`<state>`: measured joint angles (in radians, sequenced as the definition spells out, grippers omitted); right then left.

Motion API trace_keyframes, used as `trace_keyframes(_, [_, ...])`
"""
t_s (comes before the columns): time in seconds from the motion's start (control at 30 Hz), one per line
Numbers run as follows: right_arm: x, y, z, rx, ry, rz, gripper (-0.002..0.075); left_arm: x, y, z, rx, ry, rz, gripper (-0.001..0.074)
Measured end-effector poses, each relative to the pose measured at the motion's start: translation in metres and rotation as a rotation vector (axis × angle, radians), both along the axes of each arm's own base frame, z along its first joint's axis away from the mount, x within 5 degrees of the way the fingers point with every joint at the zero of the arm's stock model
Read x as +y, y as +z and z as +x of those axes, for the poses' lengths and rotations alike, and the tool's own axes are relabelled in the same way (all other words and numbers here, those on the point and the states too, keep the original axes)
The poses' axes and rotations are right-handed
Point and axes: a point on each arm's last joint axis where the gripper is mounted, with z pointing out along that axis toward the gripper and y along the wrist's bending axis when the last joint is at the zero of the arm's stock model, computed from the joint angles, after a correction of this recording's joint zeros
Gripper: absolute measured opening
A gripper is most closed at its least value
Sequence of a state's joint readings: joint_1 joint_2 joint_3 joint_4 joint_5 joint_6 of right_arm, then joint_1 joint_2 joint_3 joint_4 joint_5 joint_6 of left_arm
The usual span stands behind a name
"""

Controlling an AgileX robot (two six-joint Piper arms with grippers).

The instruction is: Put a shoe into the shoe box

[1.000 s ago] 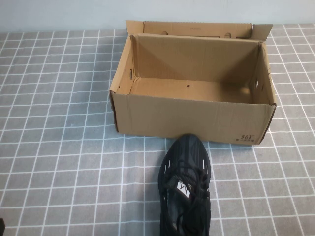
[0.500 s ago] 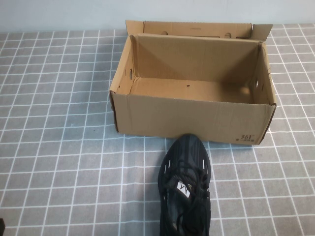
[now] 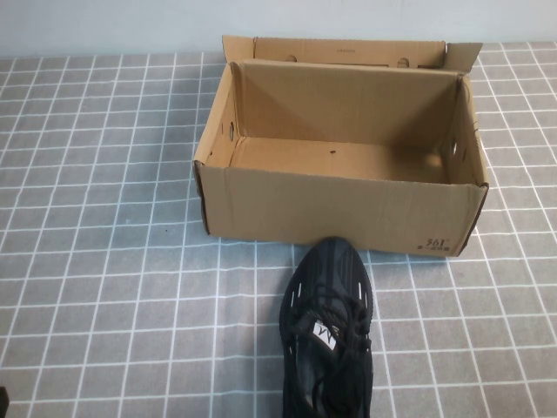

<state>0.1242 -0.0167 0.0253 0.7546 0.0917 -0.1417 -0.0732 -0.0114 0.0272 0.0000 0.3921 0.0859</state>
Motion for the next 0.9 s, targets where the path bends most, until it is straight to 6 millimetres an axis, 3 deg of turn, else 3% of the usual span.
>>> trace_keyframes(0.4, [0.0,0.001,0.0,0.013,0.008,0.112,-0.0016,0.0,0.0,0.0,0.0,0.0,0.0,-0.0004])
trace_keyframes(0.53, [0.012,0.003,-0.002,0.112,0.134,0.128,-0.0016,0.0,0.0,0.0,0.0,0.0,0.0,-0.0004])
trace_keyframes(0.73, [0.038,0.047,0.009,0.426,0.431,-0.038,-0.0016,0.0,0.0,0.0,0.0,0.0,0.0,-0.0004])
trace_keyframes(0.9, [0.05,0.075,0.047,0.634,0.622,-0.247,-0.0016,0.0,0.0,0.0,0.0,0.0,0.0,-0.0004])
